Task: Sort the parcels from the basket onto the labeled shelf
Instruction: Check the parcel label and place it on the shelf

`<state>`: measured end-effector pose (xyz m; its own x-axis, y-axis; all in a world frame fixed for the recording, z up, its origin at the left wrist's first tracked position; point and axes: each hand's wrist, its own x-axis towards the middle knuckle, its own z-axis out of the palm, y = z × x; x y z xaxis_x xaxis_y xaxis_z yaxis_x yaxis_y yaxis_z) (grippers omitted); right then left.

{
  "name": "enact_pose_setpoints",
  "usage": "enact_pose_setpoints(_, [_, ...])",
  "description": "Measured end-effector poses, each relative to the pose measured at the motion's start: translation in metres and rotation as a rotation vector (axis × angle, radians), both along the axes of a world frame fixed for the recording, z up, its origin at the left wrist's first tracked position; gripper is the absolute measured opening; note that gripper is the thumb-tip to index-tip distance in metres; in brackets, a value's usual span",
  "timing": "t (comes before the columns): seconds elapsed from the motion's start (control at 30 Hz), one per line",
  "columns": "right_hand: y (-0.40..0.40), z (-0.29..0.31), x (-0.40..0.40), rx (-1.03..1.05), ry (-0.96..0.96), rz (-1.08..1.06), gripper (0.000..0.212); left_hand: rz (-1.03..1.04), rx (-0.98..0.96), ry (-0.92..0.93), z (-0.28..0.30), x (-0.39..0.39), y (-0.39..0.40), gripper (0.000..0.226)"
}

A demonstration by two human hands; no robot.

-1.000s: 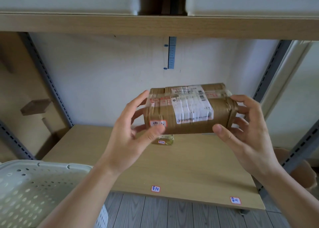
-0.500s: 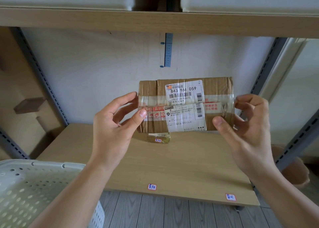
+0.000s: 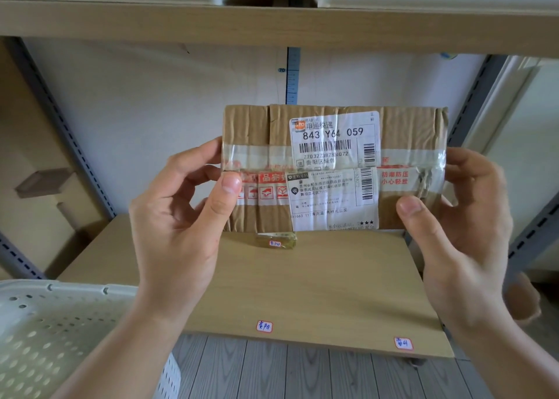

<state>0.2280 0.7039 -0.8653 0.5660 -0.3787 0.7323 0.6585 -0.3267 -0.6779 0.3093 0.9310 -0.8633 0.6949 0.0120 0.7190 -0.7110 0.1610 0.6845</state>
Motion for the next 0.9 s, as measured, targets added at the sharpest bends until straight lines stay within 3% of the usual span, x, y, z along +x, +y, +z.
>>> enact_pose_setpoints(0.23, [-0.002,-0.006,0.009,0.078,0.166,-0.013,0.038,0.011,0.054,0.088,-0.008,0.011,0.001,0.032])
enact_pose_setpoints(0.37, [-0.006,-0.014,0.015,0.102,0.325,-0.058,0.036,-0.151,0.116,0.260,-0.020,0.020,-0.001,0.044])
enact_pose_setpoints(0.53, [-0.008,-0.013,0.013,0.139,0.332,-0.036,0.045,-0.194,0.135,0.336,-0.018,0.016,-0.003,0.036])
enact_pose_setpoints(0.63, [-0.013,-0.015,0.013,0.143,0.353,-0.012,0.036,-0.210,0.097,0.410,-0.013,0.012,-0.005,0.023])
enact_pose_setpoints(0.9, [-0.017,-0.019,0.016,0.136,0.397,-0.068,0.024,-0.128,0.150,0.534,-0.018,0.016,-0.010,0.040])
